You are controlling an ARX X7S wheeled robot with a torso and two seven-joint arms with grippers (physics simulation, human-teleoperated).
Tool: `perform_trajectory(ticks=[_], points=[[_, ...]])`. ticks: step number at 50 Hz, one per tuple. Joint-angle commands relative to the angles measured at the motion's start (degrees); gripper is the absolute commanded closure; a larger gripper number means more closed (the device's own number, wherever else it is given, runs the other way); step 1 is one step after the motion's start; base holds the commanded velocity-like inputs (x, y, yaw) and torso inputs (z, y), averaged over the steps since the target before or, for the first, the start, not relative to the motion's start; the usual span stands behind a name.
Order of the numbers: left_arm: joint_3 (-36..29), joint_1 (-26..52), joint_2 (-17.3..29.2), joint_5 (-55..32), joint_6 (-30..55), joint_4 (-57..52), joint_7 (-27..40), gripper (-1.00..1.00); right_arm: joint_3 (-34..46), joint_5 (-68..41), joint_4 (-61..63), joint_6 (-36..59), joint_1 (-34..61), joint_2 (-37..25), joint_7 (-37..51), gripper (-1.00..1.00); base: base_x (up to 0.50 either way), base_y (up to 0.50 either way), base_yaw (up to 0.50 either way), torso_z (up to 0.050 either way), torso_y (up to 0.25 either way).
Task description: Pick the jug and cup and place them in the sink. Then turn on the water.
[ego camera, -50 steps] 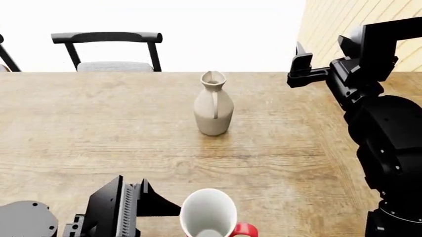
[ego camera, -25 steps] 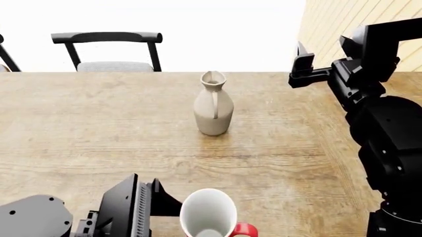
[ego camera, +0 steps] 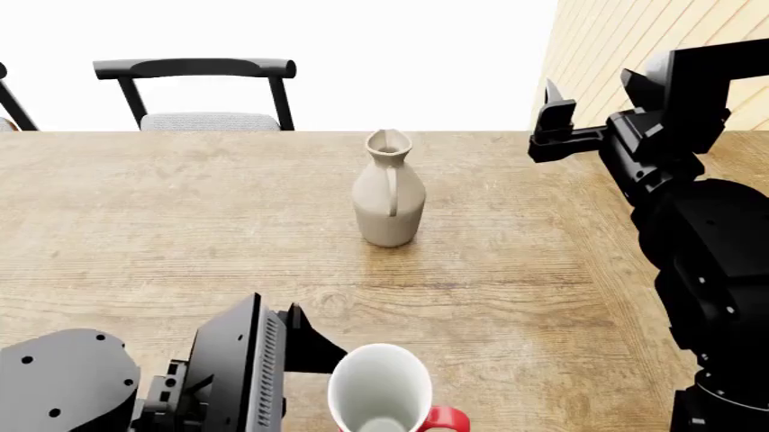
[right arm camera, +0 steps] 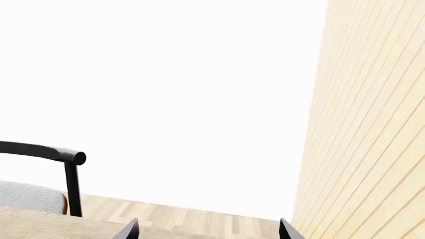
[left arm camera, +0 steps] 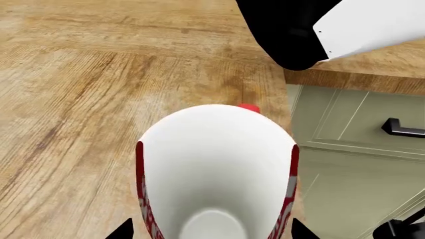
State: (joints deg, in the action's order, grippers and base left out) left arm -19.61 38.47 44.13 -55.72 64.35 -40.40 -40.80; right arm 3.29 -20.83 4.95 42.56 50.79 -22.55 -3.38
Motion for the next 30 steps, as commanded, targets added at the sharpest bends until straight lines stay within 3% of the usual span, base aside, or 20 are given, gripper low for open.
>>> perform_trajectory(ticks=[1, 15, 30], points=[[0.59, 2.07, -0.78, -1.33, 0.54, 0.28, 0.70, 1.00, -0.12, -0.24, 0.22, 0.00, -0.23, -0.15, 0.17, -1.00, 0.00, 0.00, 0.00, 0.000, 0.000], [2.06, 0.90, -0.07, -2.32, -0.40, 0.36, 1.59, 1.00, -0.13, -0.52, 0.50, -0.02, -0.62, -0.19, 0.41, -1.00, 0.00, 0.00, 0.00, 0.000, 0.000], [8.16, -1.91, 2.87, -1.93, -4.36, 3.66, 2.56, 1.00, 0.94, -0.57, 0.33, 0.94, 1.62, 0.04, 0.52, -1.00, 0.00, 0.00, 0.00, 0.000, 0.001]])
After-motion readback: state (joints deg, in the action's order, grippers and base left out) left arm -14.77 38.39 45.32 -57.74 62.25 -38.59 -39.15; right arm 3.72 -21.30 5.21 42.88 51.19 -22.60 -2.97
